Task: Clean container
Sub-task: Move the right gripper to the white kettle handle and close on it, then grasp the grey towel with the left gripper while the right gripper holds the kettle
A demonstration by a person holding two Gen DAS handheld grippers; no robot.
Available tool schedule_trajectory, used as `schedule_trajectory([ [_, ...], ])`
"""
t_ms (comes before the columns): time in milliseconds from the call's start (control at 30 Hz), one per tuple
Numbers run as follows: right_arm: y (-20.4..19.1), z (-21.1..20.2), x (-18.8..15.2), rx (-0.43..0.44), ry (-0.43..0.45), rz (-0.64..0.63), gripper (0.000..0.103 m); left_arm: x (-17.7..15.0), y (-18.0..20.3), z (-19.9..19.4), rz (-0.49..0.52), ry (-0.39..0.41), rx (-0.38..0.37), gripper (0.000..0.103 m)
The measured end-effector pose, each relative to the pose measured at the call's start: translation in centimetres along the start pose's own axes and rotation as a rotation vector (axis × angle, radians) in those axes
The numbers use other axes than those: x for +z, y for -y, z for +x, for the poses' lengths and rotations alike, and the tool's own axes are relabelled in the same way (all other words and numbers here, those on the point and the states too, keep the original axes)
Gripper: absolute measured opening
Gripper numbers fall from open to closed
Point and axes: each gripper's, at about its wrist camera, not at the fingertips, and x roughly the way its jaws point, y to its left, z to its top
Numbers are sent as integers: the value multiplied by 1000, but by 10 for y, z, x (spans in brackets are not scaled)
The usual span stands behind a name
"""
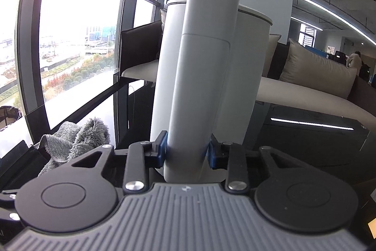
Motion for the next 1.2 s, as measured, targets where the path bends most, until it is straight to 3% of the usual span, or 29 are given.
schedule_trajectory([
  [300,-2,-12,-6,83,52,-50,34,0,-2,-1,-6,0,2,102],
  [567,17,-23,-3,151,25,-6,33,1,-5,-1,-23,-2,4,102],
  [900,20,-31,-13,14,17,-10,35,6,-2,10,-23,10,-1,102],
  [1200,24,-30,-17,40,-5,7,35,23,4,45,23,-3,-59,102],
])
